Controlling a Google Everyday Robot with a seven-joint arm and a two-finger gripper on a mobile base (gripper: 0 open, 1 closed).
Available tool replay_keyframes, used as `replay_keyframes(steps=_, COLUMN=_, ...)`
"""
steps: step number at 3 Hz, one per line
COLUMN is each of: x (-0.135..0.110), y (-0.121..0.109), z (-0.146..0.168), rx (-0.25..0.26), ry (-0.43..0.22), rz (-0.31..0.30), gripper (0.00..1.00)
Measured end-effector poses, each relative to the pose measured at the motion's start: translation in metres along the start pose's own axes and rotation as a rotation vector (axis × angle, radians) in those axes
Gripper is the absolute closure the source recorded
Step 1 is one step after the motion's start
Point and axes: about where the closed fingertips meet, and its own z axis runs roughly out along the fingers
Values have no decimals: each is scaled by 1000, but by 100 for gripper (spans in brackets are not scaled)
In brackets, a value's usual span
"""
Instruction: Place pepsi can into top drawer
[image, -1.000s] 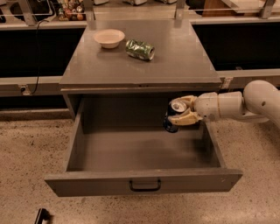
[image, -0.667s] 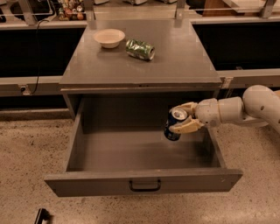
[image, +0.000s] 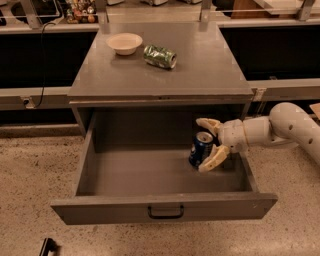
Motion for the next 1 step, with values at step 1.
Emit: replay_keyframes(steps=1, x=-5, y=1, z=-7, rx=28, ry=-34, rz=-9, gripper=0)
